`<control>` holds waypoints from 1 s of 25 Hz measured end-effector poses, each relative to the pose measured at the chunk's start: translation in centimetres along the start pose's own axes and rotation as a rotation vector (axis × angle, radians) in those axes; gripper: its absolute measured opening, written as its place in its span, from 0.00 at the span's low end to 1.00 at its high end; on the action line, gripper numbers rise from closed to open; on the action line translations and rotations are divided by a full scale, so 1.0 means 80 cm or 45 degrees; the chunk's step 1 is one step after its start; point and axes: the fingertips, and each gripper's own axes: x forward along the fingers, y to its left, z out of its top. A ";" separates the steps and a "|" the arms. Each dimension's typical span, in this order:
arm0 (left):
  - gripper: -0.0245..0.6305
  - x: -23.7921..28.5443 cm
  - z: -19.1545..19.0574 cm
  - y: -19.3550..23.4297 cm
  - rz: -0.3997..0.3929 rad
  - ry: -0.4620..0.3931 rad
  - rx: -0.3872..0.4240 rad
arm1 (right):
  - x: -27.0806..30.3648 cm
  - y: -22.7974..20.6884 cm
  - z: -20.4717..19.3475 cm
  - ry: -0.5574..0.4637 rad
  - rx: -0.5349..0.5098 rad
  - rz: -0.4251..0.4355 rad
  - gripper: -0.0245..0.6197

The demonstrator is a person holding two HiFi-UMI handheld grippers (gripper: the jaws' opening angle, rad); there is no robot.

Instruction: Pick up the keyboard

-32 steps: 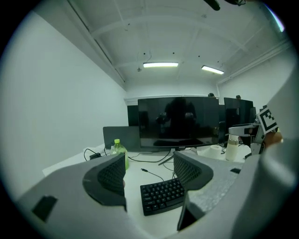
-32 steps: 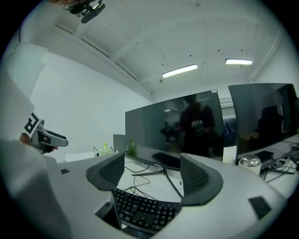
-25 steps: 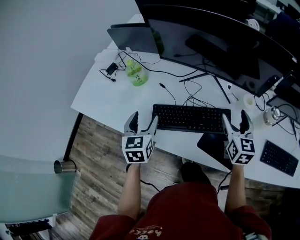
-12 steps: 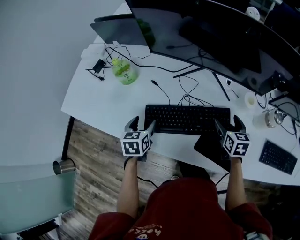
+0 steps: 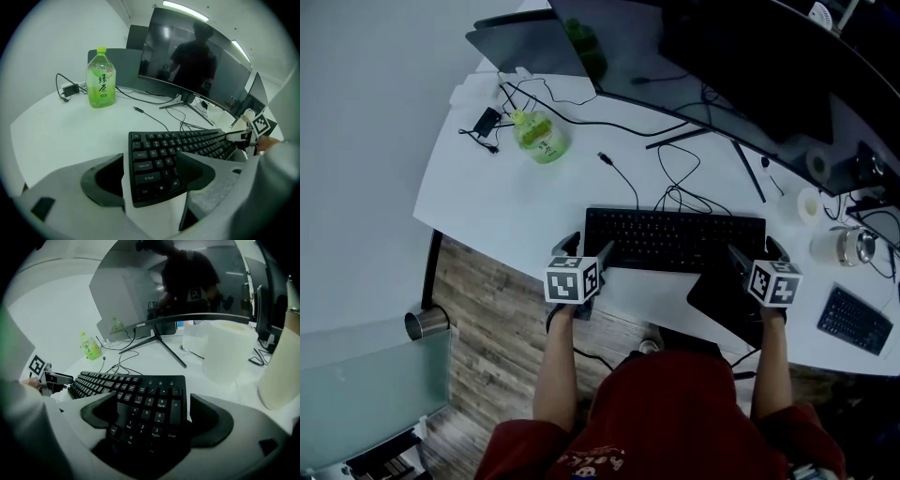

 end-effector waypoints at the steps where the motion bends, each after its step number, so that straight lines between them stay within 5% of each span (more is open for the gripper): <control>1: 0.54 0.003 -0.001 0.001 -0.003 0.011 -0.002 | 0.003 -0.001 -0.002 0.015 -0.003 0.002 0.73; 18: 0.55 0.036 -0.021 0.000 -0.091 0.398 -0.076 | 0.021 -0.005 -0.018 0.244 -0.039 0.039 0.74; 25: 0.55 0.033 -0.020 -0.002 -0.063 0.347 -0.068 | 0.020 -0.006 -0.019 0.243 -0.030 0.027 0.74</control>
